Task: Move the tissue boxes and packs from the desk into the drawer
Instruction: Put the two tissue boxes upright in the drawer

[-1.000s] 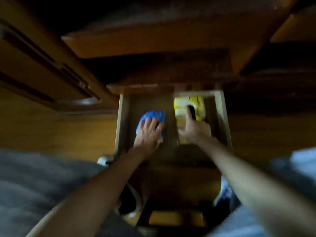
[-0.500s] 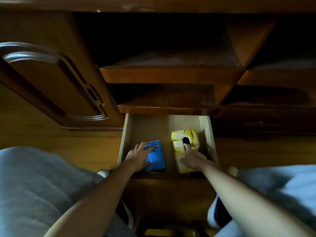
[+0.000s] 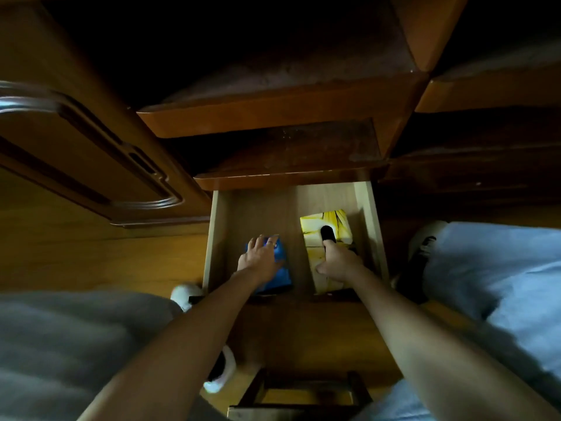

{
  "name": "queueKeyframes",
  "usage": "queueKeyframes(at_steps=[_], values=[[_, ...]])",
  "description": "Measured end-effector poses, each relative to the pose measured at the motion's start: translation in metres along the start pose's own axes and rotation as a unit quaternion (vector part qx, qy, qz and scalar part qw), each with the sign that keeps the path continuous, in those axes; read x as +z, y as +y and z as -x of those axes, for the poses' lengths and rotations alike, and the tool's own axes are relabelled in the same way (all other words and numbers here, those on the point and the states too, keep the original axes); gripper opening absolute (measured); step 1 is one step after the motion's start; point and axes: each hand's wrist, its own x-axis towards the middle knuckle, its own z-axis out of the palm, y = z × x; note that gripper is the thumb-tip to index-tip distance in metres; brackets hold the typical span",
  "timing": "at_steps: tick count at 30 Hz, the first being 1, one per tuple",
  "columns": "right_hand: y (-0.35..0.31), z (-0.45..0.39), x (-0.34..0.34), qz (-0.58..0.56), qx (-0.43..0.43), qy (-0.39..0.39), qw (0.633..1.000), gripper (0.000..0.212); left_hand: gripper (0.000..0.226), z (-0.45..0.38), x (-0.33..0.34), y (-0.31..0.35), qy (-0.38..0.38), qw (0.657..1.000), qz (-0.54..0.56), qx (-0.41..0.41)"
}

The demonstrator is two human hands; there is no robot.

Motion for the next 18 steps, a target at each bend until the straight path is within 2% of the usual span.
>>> queueKeyframes(at_steps=[3,8,13,18], values=[[0.001,-0.001,0.002,0.006,-0.005,0.012,1.000,0.079,0.080,-0.005,0.005,0.008,0.031,0.999,0.008,-0.018],[0.005,-0.015,-0.010,-0.058,-0.010,-0.033,0.998,0.081,0.091,-0.017,0.015,0.007,0.018,0.999,0.029,-0.036],[0.011,-0.023,-0.010,-0.117,0.003,-0.051,0.992,0.088,0.088,-0.018,0.015,-0.012,0.054,0.997,-0.058,0.021],[0.012,-0.030,-0.011,-0.139,0.019,-0.073,0.987,0.093,0.089,-0.011,0.010,-0.045,0.063,0.987,-0.149,-0.018]])
